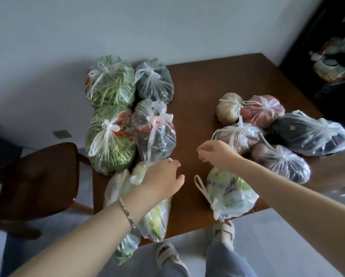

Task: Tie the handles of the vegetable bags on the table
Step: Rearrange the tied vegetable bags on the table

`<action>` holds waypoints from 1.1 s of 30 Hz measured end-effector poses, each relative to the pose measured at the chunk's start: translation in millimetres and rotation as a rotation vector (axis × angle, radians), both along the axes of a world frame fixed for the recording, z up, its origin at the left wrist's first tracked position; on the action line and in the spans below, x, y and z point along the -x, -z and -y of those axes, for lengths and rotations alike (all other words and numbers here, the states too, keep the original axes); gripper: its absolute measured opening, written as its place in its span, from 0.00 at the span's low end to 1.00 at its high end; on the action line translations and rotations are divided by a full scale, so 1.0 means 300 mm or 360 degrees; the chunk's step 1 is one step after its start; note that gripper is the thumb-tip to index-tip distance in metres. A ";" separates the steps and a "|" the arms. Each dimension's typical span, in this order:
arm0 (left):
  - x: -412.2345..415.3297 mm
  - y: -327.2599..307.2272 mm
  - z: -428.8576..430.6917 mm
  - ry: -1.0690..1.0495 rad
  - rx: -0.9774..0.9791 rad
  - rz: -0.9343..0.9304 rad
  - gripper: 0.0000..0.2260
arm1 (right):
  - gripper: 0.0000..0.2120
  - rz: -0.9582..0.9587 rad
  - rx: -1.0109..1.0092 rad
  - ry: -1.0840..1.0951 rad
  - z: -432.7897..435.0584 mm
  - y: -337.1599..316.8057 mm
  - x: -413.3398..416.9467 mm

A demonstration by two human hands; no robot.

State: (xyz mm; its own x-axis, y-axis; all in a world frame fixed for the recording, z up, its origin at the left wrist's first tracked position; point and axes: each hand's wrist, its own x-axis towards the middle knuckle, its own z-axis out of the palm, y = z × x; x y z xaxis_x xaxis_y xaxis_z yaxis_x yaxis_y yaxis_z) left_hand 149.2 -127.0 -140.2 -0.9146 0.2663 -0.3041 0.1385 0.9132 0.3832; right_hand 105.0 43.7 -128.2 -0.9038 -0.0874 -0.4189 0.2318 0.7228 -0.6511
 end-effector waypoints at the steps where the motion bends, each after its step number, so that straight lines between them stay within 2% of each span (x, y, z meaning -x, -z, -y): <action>1: 0.008 0.011 -0.061 0.0125 -0.0106 0.0054 0.25 | 0.08 -0.0052 -0.0053 0.0015 -0.058 -0.014 0.017; 3: 0.009 0.046 -0.183 0.0338 -0.0177 0.0325 0.39 | 0.10 -0.0118 -0.0138 0.0010 -0.176 -0.010 0.051; 5: 0.004 0.095 -0.280 0.0461 -0.0021 0.0533 0.50 | 0.11 -0.0062 -0.0229 -0.0039 -0.273 0.022 0.082; 8: 0.016 0.158 -0.407 0.0456 0.0124 0.0557 0.55 | 0.11 0.0054 -0.0348 -0.0100 -0.409 0.080 0.136; 12: 0.102 0.191 -0.509 0.0223 -0.0079 0.0721 0.54 | 0.12 0.0239 -0.0401 -0.0213 -0.534 0.139 0.219; 14: 0.141 0.184 -0.531 -0.0017 -0.0266 0.0827 0.53 | 0.18 0.0591 -0.0394 -0.0192 -0.546 0.165 0.226; 17: 0.182 0.178 -0.588 -0.0447 -0.0521 0.0928 0.50 | 0.38 0.1370 -0.0260 0.0052 -0.569 0.167 0.230; 19: 0.191 0.191 -0.602 -0.0688 -0.0631 0.1015 0.53 | 0.38 0.1603 0.0093 0.0235 -0.569 0.178 0.238; 21: 0.196 0.205 -0.600 -0.0915 -0.0745 0.1126 0.56 | 0.37 0.1626 0.0303 0.0378 -0.551 0.203 0.260; 24: 0.191 0.204 -0.584 -0.1125 -0.1015 0.1206 0.51 | 0.50 0.1620 0.0174 0.0366 -0.500 0.235 0.276; 27: 0.202 0.172 -0.541 -0.1172 -0.1185 0.1159 0.46 | 0.46 0.1593 0.0149 0.0326 -0.458 0.198 0.293; 29: 0.257 0.121 -0.484 -0.1161 -0.1218 0.1005 0.45 | 0.40 0.1489 0.0272 0.0287 -0.425 0.153 0.349; 31: 0.340 0.056 -0.436 -0.1125 -0.1110 0.0745 0.48 | 0.36 0.1229 0.0428 0.0245 -0.387 0.088 0.429; 33: 0.453 -0.010 -0.397 -0.1092 -0.1039 0.0413 0.51 | 0.41 0.0915 0.0562 0.0189 -0.346 0.019 0.537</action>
